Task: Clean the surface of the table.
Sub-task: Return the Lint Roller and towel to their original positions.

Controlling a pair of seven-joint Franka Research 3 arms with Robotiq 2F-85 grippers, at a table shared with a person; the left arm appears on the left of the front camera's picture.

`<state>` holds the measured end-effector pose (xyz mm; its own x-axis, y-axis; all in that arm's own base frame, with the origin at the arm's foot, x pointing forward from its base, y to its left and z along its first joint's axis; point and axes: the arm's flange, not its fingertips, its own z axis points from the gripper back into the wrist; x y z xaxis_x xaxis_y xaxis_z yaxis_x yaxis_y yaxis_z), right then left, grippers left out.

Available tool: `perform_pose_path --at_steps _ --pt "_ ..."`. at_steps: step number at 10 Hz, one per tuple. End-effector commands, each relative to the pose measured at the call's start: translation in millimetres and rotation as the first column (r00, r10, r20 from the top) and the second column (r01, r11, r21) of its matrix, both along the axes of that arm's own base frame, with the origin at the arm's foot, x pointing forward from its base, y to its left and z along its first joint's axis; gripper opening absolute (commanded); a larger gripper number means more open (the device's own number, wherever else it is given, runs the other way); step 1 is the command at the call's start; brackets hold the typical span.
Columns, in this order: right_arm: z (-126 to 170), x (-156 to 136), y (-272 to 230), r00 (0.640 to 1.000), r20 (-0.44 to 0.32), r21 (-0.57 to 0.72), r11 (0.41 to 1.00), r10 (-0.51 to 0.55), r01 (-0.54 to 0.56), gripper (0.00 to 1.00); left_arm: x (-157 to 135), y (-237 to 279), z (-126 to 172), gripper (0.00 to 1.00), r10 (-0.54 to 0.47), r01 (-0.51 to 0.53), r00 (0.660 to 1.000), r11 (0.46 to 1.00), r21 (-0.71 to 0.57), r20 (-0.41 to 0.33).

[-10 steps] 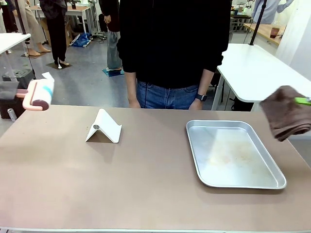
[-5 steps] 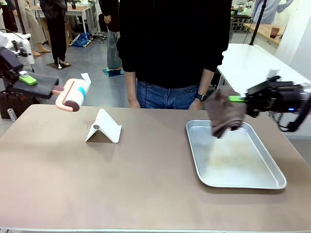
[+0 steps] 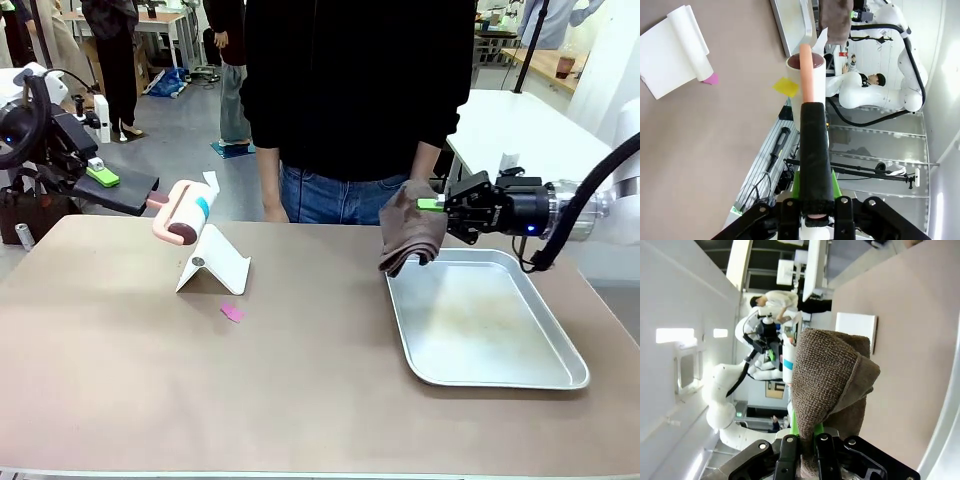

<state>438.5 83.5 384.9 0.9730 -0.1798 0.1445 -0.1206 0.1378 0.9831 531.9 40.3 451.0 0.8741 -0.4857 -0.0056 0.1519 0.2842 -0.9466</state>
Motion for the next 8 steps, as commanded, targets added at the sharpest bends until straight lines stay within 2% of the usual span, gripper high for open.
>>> perform_pose_path --at_steps 1,2,3,8 --pt "7 1 -24 0.998 0.032 0.044 0.998 -0.046 0.045 0.10 -4 3 5 0.22 0.019 -0.019 1.000 1.000 -0.017 -0.005" --pt "0 0 0 1.000 0.000 0.000 1.000 0.000 0.000 0.10 -3 6 3 0.22 0.034 -0.034 0.999 0.999 -0.002 -0.019" --pt "0 0 0 1.000 0.000 0.000 1.000 0.000 0.000 0.10 0 1 0 0.22 0.002 -0.002 1.000 1.000 0.000 0.000" --pt "0 0 0 1.000 0.000 0.000 1.000 0.000 0.000 0.10 0 1 0 0.22 0.002 -0.002 1.000 1.000 0.000 0.000"
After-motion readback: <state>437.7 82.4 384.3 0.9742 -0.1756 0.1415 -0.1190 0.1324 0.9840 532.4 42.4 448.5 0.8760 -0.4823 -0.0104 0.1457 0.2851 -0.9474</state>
